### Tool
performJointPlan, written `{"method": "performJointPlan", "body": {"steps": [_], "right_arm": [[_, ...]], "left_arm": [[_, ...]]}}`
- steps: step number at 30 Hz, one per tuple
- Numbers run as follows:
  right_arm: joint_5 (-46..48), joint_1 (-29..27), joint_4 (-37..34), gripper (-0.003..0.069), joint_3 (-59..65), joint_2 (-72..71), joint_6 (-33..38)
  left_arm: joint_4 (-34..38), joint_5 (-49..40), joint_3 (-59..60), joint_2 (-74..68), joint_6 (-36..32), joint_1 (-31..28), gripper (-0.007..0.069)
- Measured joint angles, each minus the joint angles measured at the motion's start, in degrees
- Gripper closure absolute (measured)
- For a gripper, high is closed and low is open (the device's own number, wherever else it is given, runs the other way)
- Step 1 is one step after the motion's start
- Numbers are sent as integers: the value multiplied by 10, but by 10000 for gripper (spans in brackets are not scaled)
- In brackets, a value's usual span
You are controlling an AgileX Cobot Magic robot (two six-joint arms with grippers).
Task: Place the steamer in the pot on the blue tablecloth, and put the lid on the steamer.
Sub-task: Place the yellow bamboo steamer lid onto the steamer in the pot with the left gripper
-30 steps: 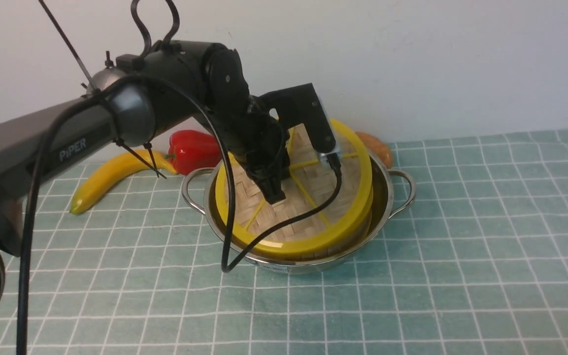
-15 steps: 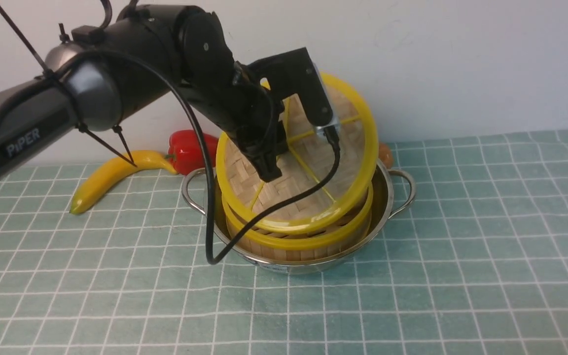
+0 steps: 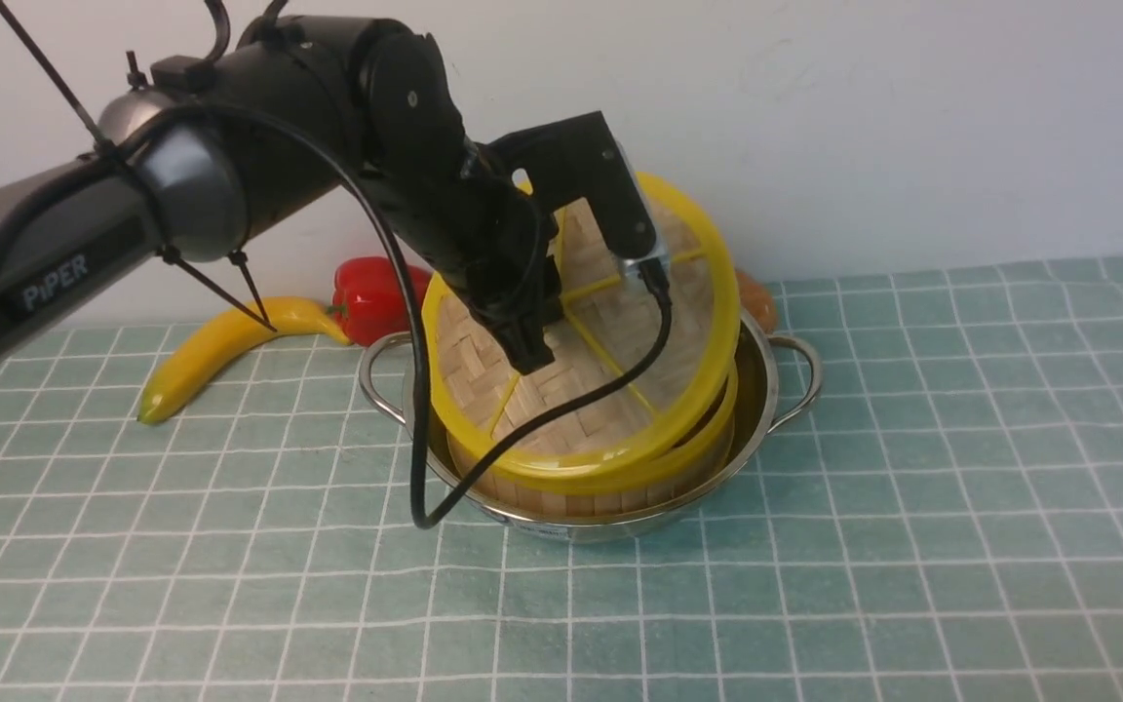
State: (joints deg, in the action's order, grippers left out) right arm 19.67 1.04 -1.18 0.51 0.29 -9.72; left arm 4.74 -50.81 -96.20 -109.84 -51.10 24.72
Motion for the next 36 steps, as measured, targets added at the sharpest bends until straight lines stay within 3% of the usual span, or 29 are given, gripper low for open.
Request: {"method": "performJointPlan", "body": {"steps": [36], "right_arm": [[0,0,0,417,0,0,0]], "left_arm": [[-23,42,0,-5,27,0,508]]}}
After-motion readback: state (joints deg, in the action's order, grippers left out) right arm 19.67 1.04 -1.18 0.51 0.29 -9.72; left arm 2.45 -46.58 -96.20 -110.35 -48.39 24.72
